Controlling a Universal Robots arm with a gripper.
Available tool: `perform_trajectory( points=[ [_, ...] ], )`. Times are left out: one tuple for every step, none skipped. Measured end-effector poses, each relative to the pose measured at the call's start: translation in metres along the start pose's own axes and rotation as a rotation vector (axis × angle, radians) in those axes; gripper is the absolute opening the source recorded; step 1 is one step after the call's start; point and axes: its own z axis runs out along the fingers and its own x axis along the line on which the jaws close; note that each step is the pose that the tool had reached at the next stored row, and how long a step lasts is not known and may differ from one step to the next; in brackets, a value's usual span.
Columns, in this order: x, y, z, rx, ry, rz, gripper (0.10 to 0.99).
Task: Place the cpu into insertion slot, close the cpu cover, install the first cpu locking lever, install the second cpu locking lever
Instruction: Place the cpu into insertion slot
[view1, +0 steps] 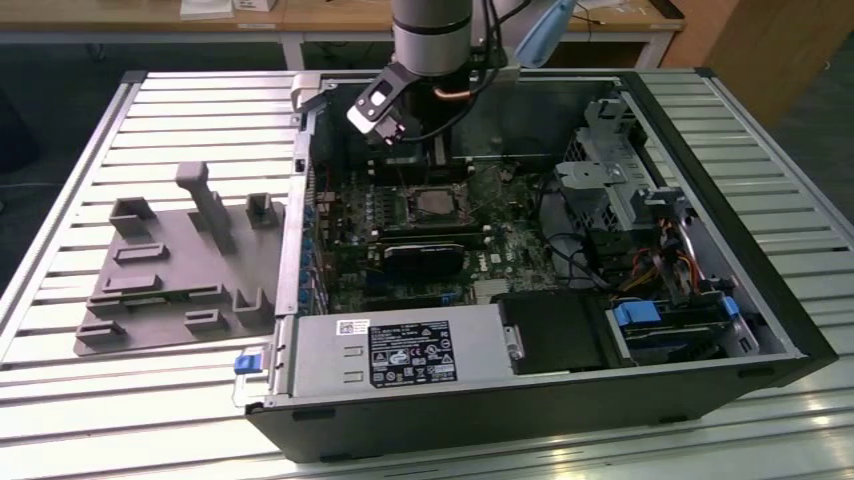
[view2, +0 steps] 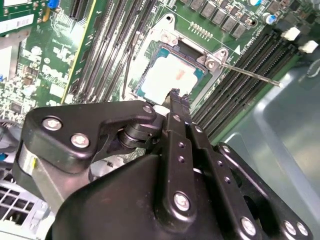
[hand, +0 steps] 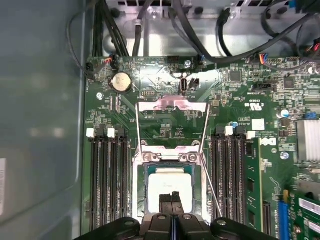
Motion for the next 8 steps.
perform_trajectory(
  points=[
    [0.0, 0.0002, -0.0021, 0.0, -0.0001, 0.0, 0.102],
    [0.0001, 0.0004, -0.004, -0.001, -0.0001, 0.0, 0.102],
    [0.0001, 0.0005, -0.0059, -0.001, -0.0001, 0.0, 0.102],
    [0.0001, 0.0007, -0.0079, -0.002, 0.0, 0.0, 0.102],
    [0.0002, 0.0009, -0.0099, -0.002, 0.0, 0.0, 0.102],
    [0.0002, 0.0011, -0.0123, -0.002, 0.0, 0.0, 0.102],
    [0.0002, 0.0013, -0.0143, -0.003, 0.0001, 0.0, 0.102],
    [0.0002, 0.0015, -0.016, -0.003, 0.0, 0.0, 0.102]
  ],
)
